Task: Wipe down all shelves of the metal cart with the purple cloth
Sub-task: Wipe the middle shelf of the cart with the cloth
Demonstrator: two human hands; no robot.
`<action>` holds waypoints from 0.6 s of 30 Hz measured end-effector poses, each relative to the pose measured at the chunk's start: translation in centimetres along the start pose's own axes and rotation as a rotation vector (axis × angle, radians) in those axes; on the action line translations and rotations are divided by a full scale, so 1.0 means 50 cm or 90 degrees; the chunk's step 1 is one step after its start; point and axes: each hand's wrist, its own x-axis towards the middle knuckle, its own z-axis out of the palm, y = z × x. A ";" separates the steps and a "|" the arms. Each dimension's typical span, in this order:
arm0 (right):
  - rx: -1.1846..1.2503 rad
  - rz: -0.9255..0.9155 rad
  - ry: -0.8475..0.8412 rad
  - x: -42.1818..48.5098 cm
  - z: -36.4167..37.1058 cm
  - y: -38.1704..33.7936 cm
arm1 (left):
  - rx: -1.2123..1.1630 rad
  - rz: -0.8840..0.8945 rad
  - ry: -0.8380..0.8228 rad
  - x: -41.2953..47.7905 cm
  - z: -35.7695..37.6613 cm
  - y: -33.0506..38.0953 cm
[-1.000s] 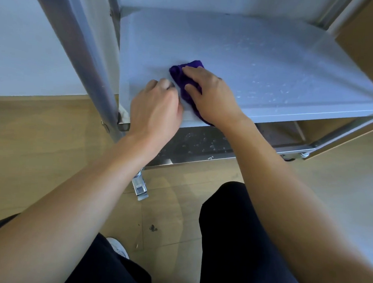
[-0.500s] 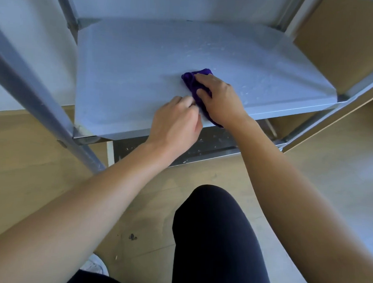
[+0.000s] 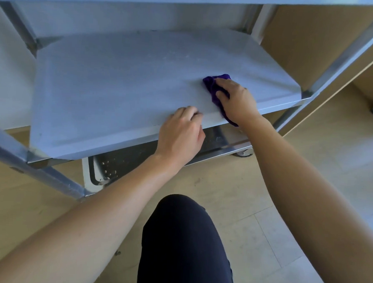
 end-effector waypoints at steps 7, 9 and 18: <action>-0.026 0.131 0.031 0.021 -0.038 0.072 | -0.009 -0.007 0.009 -0.012 0.017 0.017; -0.023 0.093 0.049 0.019 -0.015 0.035 | -0.015 -0.014 0.012 -0.012 0.019 0.019; 0.021 -0.058 0.012 0.005 0.004 0.005 | -0.019 -0.006 0.020 -0.011 0.012 0.016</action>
